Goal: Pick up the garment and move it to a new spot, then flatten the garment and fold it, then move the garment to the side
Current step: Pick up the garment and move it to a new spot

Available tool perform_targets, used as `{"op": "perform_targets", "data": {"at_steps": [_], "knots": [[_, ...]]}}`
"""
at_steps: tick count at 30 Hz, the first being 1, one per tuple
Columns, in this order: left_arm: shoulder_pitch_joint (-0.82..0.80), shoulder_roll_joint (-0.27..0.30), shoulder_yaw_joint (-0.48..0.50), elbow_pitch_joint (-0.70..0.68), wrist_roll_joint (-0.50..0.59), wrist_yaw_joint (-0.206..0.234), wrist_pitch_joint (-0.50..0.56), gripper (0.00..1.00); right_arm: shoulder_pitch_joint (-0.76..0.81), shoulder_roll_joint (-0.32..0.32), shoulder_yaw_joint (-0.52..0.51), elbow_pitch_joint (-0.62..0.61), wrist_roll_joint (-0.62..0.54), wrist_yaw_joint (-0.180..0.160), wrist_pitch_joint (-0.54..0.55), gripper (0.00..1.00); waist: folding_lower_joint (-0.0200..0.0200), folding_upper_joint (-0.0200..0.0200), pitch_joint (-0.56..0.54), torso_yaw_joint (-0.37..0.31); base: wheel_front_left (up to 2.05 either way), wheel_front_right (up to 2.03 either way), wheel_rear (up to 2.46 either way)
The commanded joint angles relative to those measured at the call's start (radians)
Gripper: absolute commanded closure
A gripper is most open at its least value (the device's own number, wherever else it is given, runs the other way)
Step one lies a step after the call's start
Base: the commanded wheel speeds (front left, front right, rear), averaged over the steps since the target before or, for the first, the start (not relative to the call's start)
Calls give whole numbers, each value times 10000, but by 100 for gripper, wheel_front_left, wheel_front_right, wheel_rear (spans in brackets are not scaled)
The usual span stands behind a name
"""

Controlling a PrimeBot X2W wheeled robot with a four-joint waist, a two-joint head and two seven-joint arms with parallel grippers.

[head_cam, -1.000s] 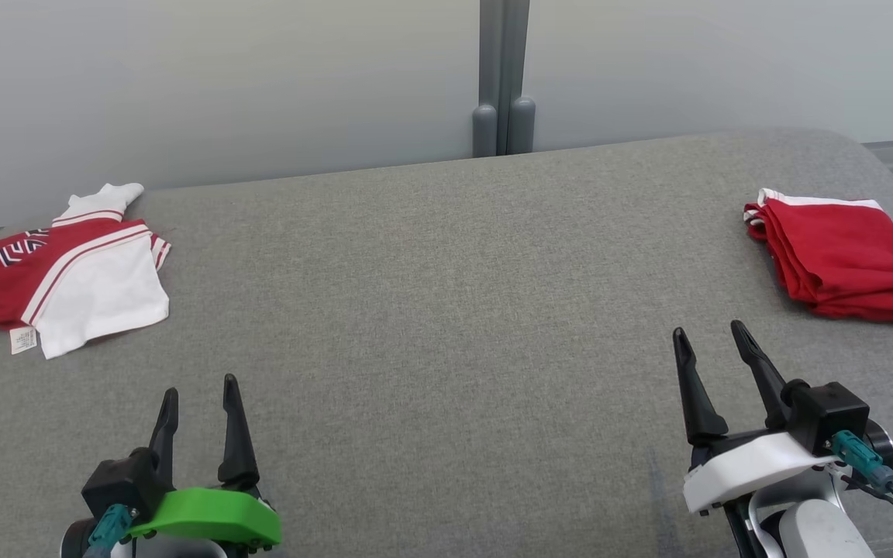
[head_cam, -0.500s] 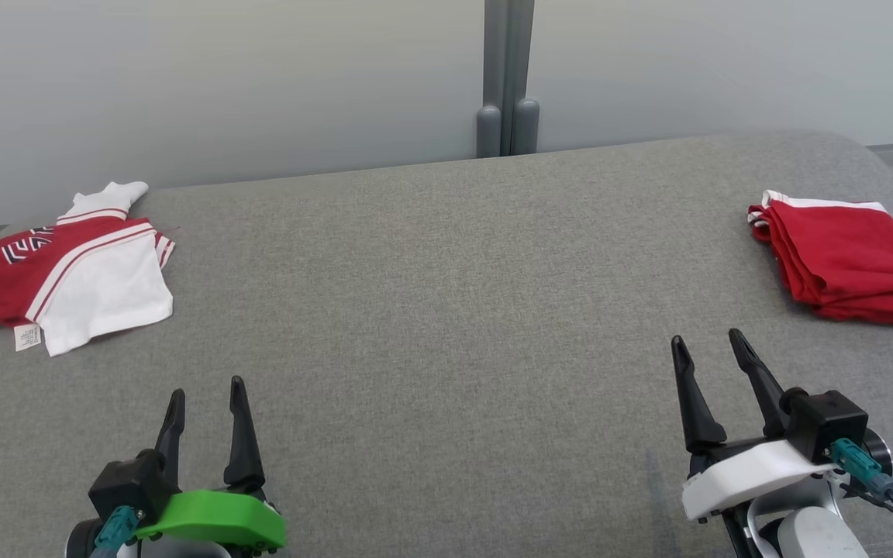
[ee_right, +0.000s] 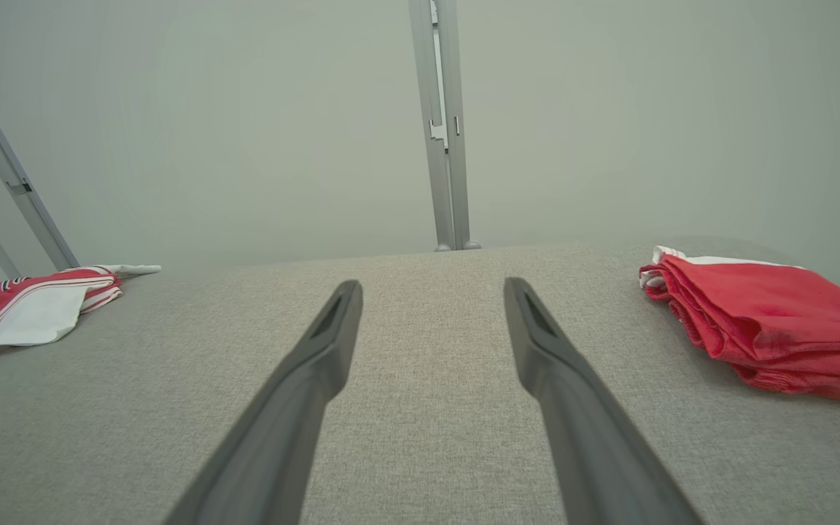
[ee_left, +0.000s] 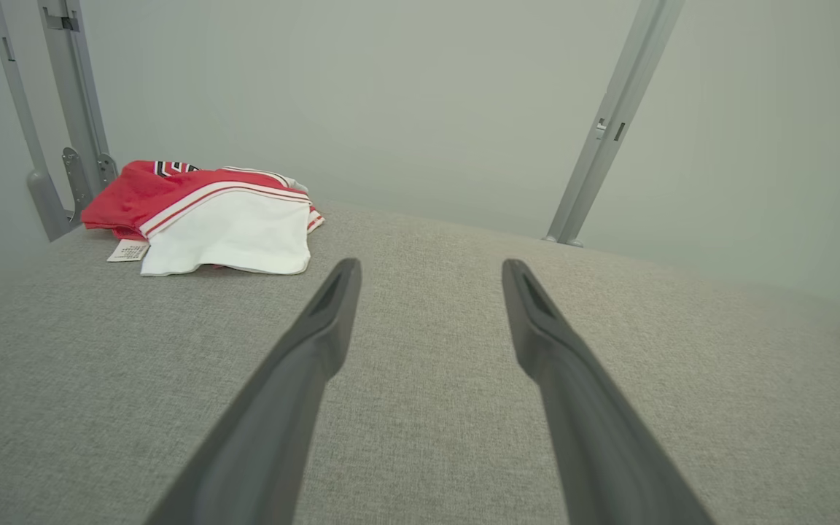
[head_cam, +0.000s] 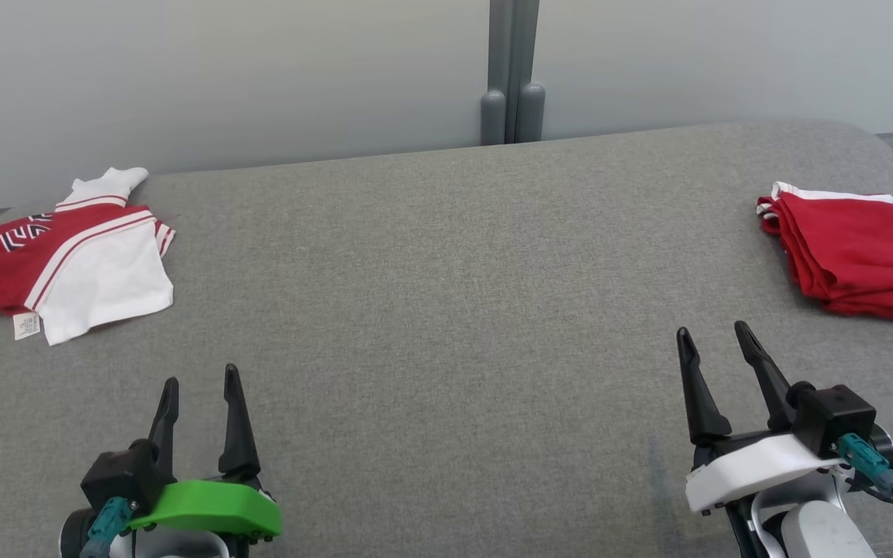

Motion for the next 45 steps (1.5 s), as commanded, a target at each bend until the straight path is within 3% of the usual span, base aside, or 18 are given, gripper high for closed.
{"op": "perform_targets", "data": {"at_steps": [1, 8, 23, 28, 36, 45], "knots": [[-186, 10, 39, -19, 107, -5, -6, 0, -114, -19, -33, -24, 27, -3, -53, 0, 0, 0, 31, 47, 0, 0, 0], [-308, 12, 73, -26, 80, -23, -5, 0, -73, -21, -83, -59, -32, -3, -83, 0, 0, 0, 77, 754, 0, 0, 0], [-269, 15, 413, -146, 112, -28, -5, 0, -133, -25, -59, -176, -110, -2, -137, 0, 0, 0, 315, 4115, 0, 0, 0], [-114, 11, 422, -237, 11, 36, -5, 0, -181, -28, -5, -135, -133, -2, -122, 0, 0, 0, 380, 4860, 0, 0, 0], [-9, 10, 576, -335, -9, 33, -5, 0, -253, -28, 76, -134, -161, -3, -135, 0, 0, 0, 459, 5091, 0, 0, 0], [-415, 178, 1125, -582, 152, -102, -5, 0, -486, -30, -35, -398, -406, -3, -147, 0, 0, 0, 899, 4504, 0, 0, 0]]}}
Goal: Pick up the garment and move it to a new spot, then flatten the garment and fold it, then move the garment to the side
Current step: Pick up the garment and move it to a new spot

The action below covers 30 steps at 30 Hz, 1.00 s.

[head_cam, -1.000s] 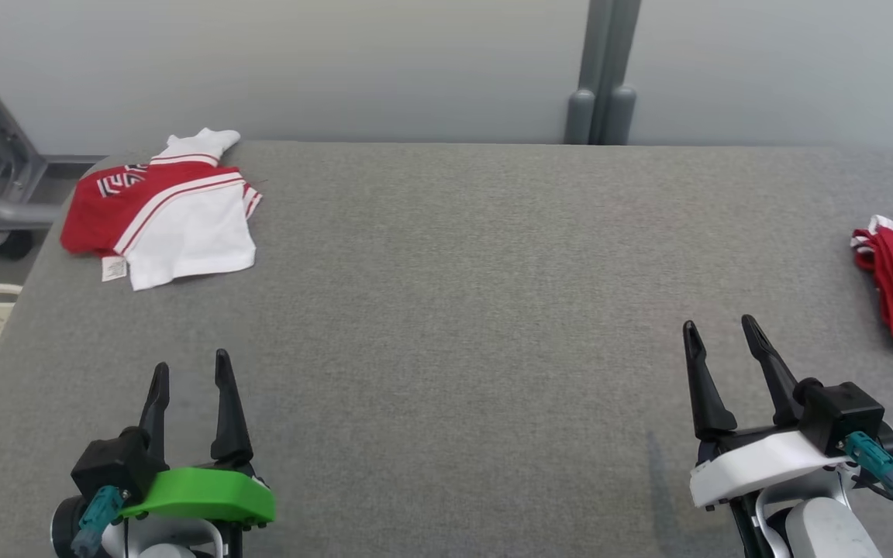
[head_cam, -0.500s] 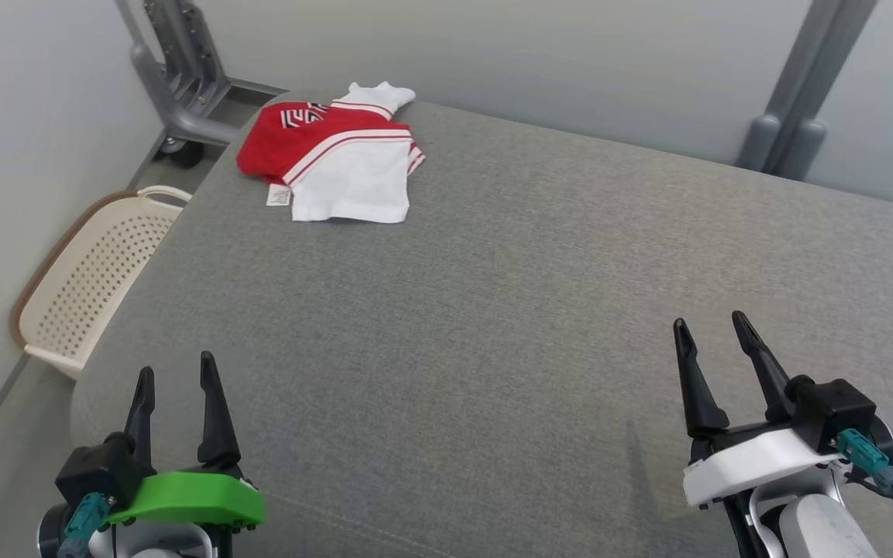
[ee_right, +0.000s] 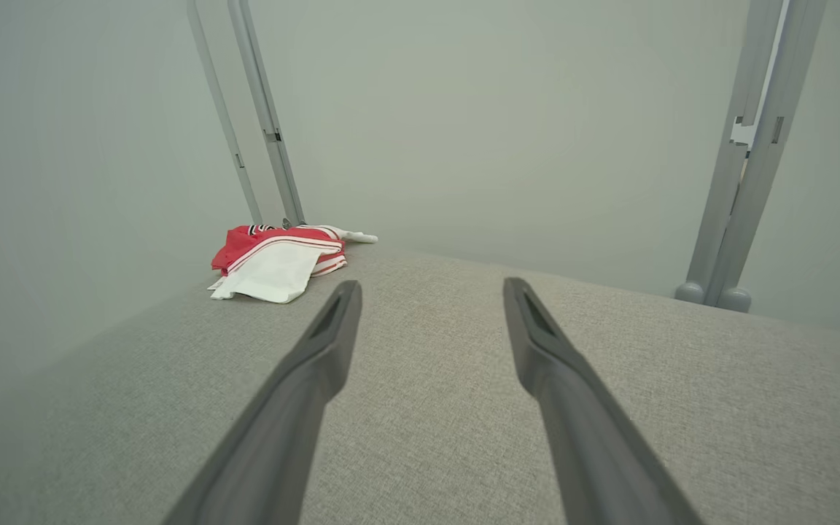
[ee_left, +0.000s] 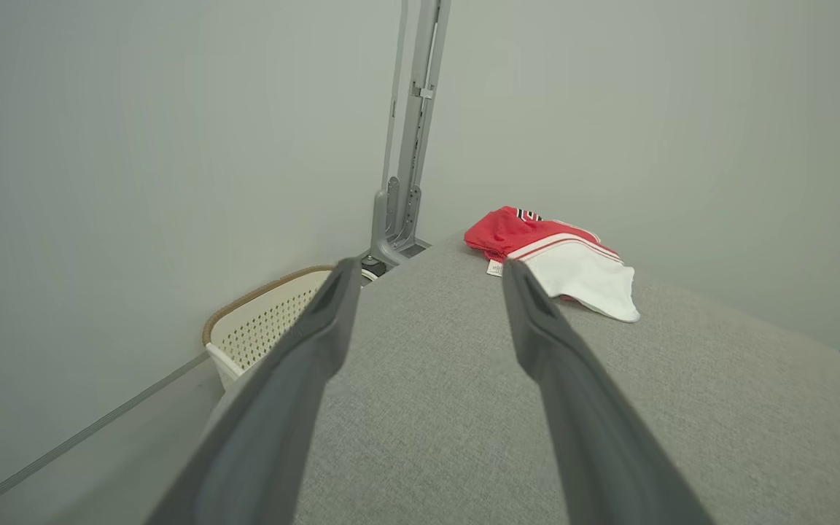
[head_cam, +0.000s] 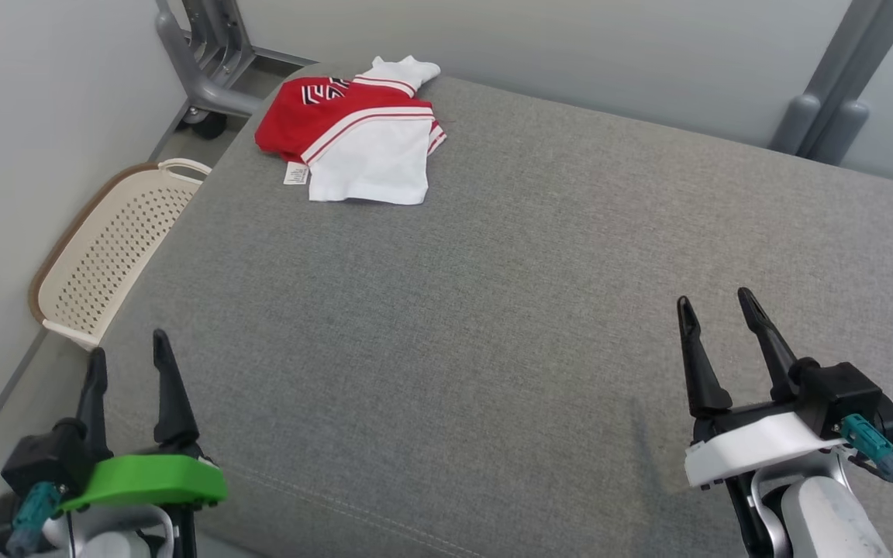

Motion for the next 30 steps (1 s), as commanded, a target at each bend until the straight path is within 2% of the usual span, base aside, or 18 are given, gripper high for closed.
{"op": "perform_targets", "data": {"at_steps": [1, 8, 14, 16, 25, 30], "knots": [[-340, 150, 82, -90, 40, -59, -4, 0, -177, -45, -36, -116, -69, -1, -31, 0, 0, 0, 302, -304, 0, 0, 0], [-2128, 964, 249, -172, 141, -243, 301, 0, -473, -45, -30, -503, -402, -1, 131, 0, 0, 0, 1068, -1003, 0, 0, 0], [-4484, 1977, 314, 160, 136, -513, 1256, 0, -892, -45, 86, -907, -763, -1, 299, 0, 0, 0, 1919, -1834, 0, 0, 0], [-5718, 2568, 268, 614, 228, -658, 1920, 0, -1195, -43, 241, -1135, -897, 0, 341, 0, 0, 0, 2407, -2373, 0, 0, 0], [-8439, 3964, -245, 2681, 598, -1070, 3785, 0, -1977, -40, 322, -1948, -1251, -1, 424, 0, 0, 0, 4128, -3802, 0, 0, 0], [-9018, 4094, -478, 3878, 484, -1170, 4356, 0, -2131, -39, 313, -2266, -1326, -1, 464, 0, 0, 0, 4714, -4190, 0, 0, 0]]}}
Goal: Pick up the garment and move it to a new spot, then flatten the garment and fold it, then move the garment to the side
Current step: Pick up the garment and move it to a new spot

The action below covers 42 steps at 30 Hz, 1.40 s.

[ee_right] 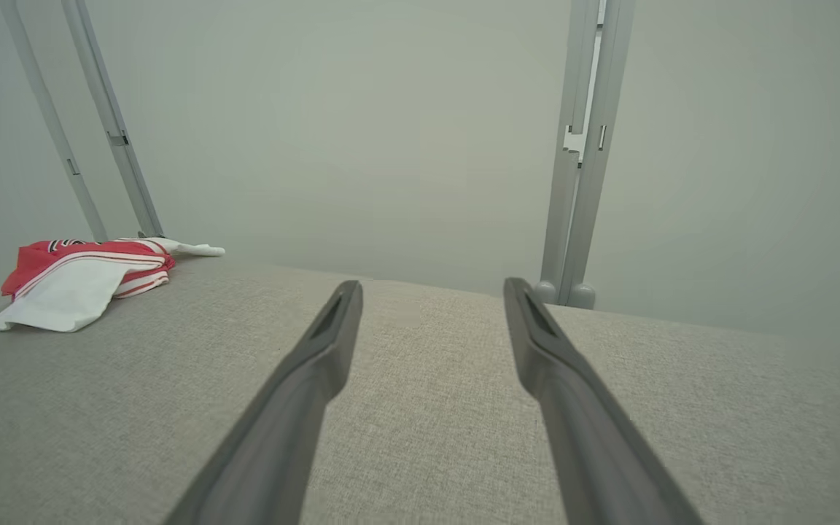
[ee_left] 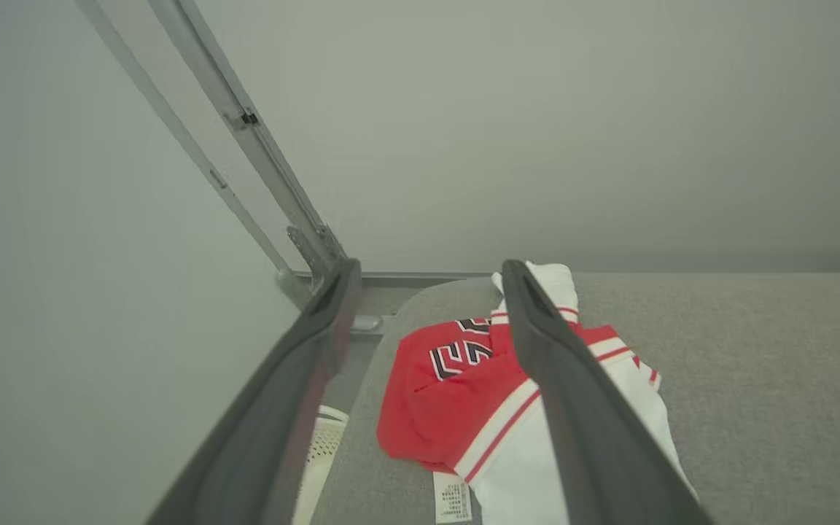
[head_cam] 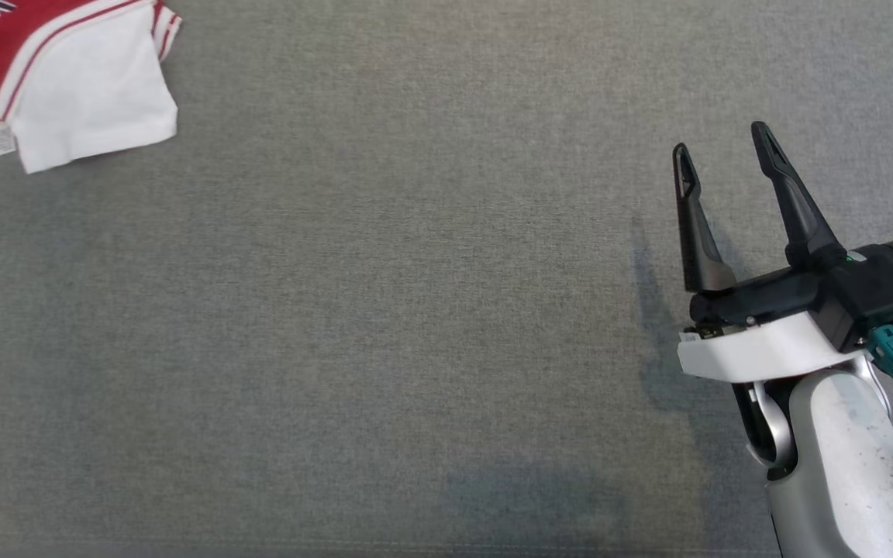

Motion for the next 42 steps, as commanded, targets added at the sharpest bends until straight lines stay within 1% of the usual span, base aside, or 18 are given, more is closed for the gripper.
{"op": "perform_targets", "data": {"at_steps": [1, 5, 14, 16, 21, 22, 23, 24, 25, 26, 33, 41, 42], "knots": [[-159, 78, -60, 148, -43, -51, 78, 0, -118, -29, -2, -78, -40, -3, 16, 0, -1, 0, 1182, -1078, 0, 0, 0], [-487, 79, -194, 1114, -221, -140, 441, 0, -146, -29, -11, -328, -96, -3, 49, 0, -1, 0, 1547, -1282, 0, 0, 0], [-894, 1, -454, 2589, -299, -191, 444, 0, -33, -29, -80, -667, -129, -3, 16, 0, -1, 0, 1884, -1406, 0, 0, 0], [-974, 30, -548, 2839, -228, -156, 478, 0, -30, -29, -66, -725, -149, -3, 19, 0, -1, 0, 1924, -1428, 0, 0, 0], [-1177, 135, -655, 3468, -115, 88, 526, 0, -25, -29, -38, -891, -193, -3, -6, 0, -1, 0, 1991, -1498, 0, 0, 0], [-1197, 125, -663, 3574, -133, 104, 555, 6, -10, -31, -46, -920, -202, -3, -19, 0, -1, 0, 1990, -1509, 0, 0, 0], [-1222, 114, -677, 3675, -150, 92, 544, 44, 4, -31, -57, -945, -199, -3, -29, 0, -1, 0, 1986, -1517, 0, 0, 0], [-1259, 120, -685, 3725, -155, 91, 450, 69, 17, -31, -72, -961, -203, -3, -32, 0, -1, 0, 1973, -1520, 0, 0, 0], [-1318, 145, -684, 3769, -166, 85, 385, 92, 28, -31, -88, -967, -202, -3, -42, 0, -1, 0, 1946, -1523, 0, 0, 0], [-1369, 168, -699, 3798, -171, 61, 321, 100, 39, -31, -107, -968, -206, -3, -68, 0, -1, 0, 1908, -1519, 0, 0, 0], [-1641, 248, -897, 3842, -162, -58, -326, 100, 105, -31, -84, -696, -68, -3, -209, 0, -1, 0, 1355, -1452, 0, 0, 0], [-1817, 117, -1275, 3632, -310, -252, -667, 100, 263, -31, -186, -202, 168, -3, -346, 0, -1, 0, 216, -1414, 0, 0, 0], [-1817, 117, -1275, 3632, -310, -252, -667, 100, 263, -31, -186, -202, 168, -3, -346, 0, -1, 0, 216, -1414, 0, 0, 0]]}}
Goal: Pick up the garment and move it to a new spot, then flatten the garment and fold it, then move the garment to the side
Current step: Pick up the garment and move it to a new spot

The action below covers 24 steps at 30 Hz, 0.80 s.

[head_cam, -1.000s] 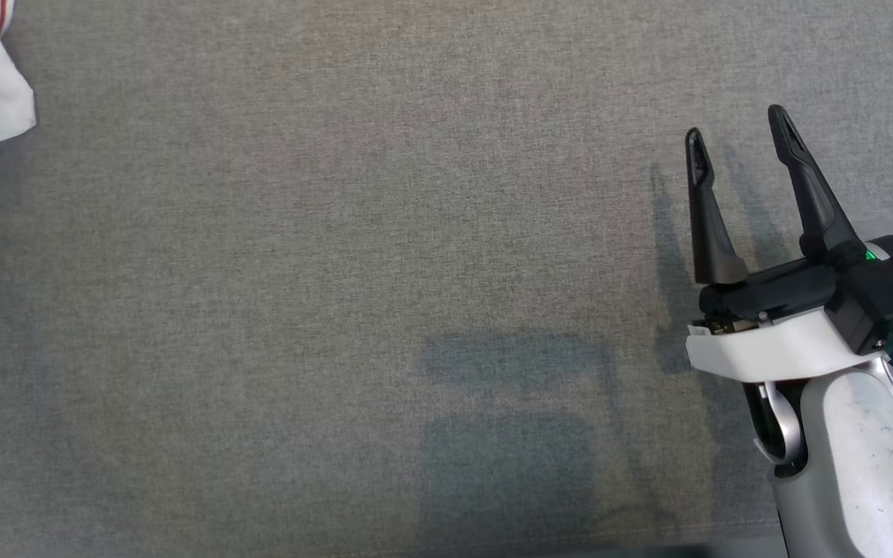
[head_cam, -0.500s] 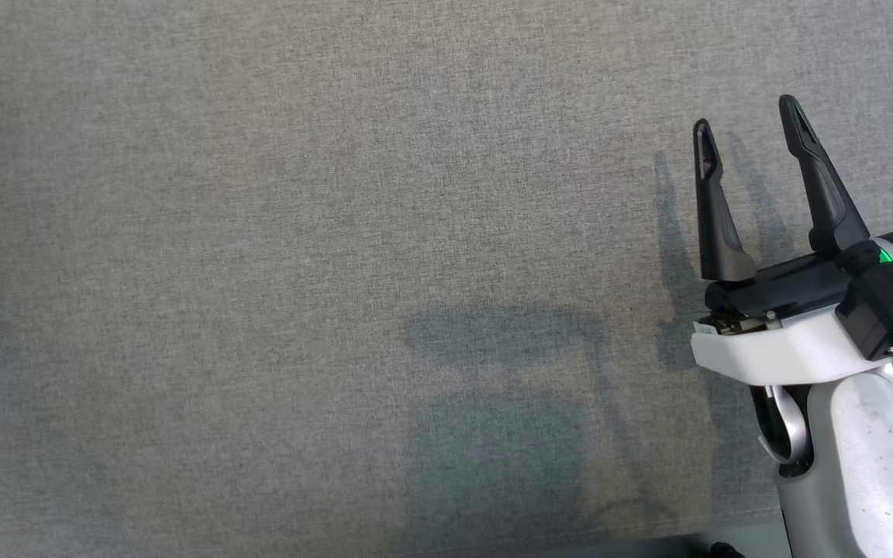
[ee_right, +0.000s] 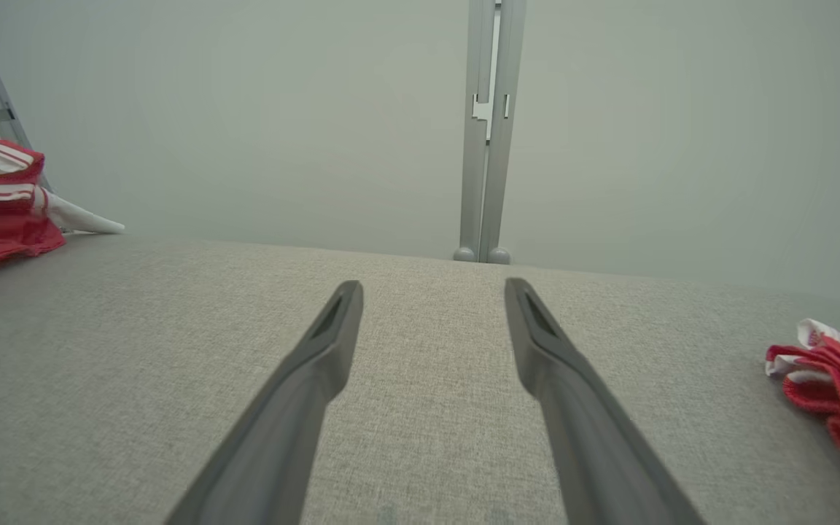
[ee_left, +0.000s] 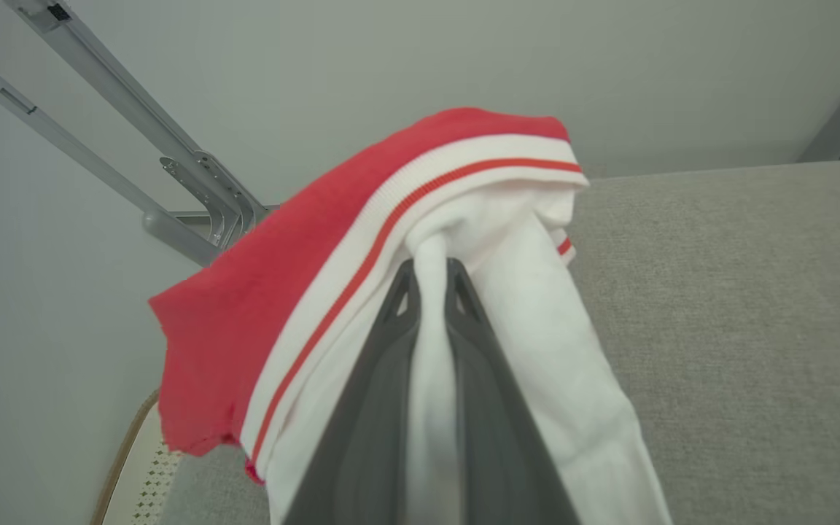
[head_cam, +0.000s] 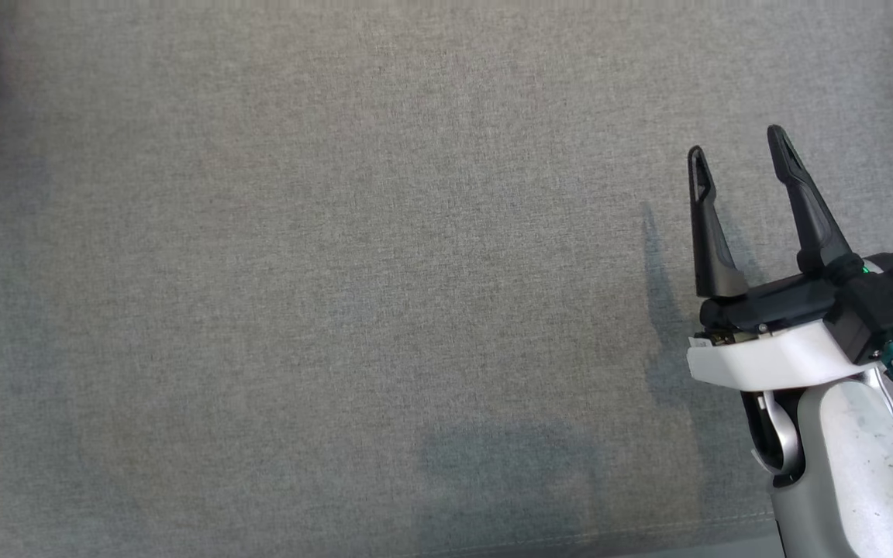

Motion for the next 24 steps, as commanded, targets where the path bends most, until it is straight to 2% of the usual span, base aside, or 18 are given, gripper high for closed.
{"op": "perform_targets", "data": {"at_steps": [1, 5, 14, 20, 24], "knots": [[-174, -89, -82, -112, -63, -24, -31, 100, 117, -33, -24, 73, 108, -3, -51, 0, -1, -1, -623, 23, 0, 0, 0], [-169, -308, -462, -474, -305, -75, -85, 100, 314, -33, -70, 390, 260, -3, -124, 0, -1, -1, -1299, 12, 0, 0, 0], [430, -851, -2053, -1863, -1160, -87, 342, 100, 687, -33, -90, 986, 677, -3, -217, 0, -1, -1, -2530, -266, 0, 0, 0], [904, -1447, -2711, -2449, -1527, -89, 676, 100, 900, -33, -60, 1241, 936, -3, -262, 0, -1, -1, -2928, -600, 0, 0, 0], [1350, -2132, -2977, -2647, -1686, -63, 603, 100, 946, -34, -115, 1300, 1079, -3, -254, 0, -1, -1, -3070, -849, 0, 0, 0]]}}
